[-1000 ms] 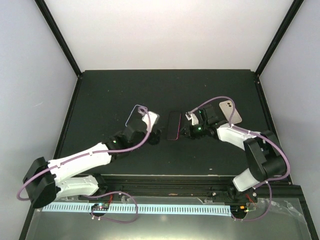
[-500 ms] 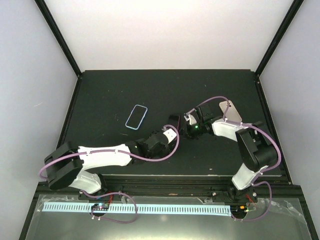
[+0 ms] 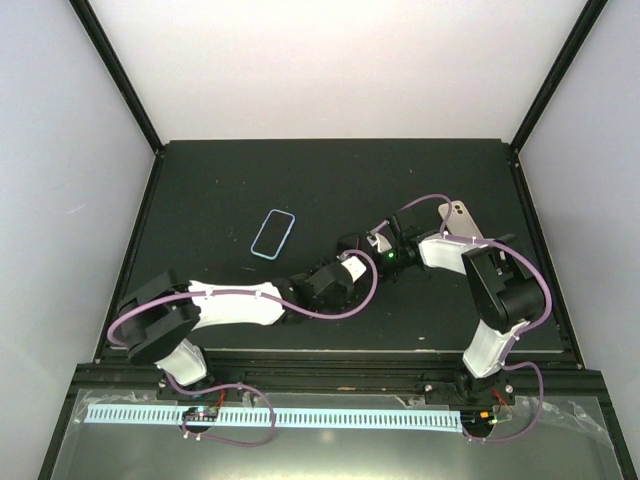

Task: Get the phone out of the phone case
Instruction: Remove the phone case from the phone.

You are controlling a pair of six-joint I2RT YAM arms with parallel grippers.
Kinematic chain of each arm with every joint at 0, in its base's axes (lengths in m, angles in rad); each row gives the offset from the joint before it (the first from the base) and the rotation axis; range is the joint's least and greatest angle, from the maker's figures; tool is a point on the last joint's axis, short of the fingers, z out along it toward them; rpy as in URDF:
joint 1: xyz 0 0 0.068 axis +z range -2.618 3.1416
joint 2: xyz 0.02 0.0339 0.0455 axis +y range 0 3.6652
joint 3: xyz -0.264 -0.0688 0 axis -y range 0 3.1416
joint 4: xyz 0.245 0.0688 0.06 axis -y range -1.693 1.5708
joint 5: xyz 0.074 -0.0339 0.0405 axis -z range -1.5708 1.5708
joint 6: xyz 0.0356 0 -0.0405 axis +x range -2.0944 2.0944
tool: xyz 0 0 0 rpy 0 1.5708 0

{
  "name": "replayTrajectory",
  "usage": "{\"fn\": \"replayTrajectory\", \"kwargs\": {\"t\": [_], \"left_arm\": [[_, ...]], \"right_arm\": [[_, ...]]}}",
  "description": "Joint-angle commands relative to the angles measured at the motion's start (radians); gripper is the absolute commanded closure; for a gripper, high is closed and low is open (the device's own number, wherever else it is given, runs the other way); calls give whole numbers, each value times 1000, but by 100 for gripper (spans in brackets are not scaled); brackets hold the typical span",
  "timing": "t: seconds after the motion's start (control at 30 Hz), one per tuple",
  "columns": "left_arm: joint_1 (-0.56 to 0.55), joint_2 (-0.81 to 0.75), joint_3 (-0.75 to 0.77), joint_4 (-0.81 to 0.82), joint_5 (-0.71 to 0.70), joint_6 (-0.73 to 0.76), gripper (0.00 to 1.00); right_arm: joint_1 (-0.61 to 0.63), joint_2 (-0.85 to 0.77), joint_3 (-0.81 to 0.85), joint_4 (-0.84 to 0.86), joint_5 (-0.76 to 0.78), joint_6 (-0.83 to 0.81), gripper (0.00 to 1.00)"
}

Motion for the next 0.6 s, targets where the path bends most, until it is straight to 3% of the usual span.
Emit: {"fn": "replayTrajectory", "kwargs": {"t": [0.0,0.57], "left_arm": [[-7,62,68,12,-25,48,22],[-14,181,131,-35,-169,111,28]], "right_arm": [[-2,9,31,10,-30,-24,99],[-1,27,40,-3,-48,-39,99]]}}
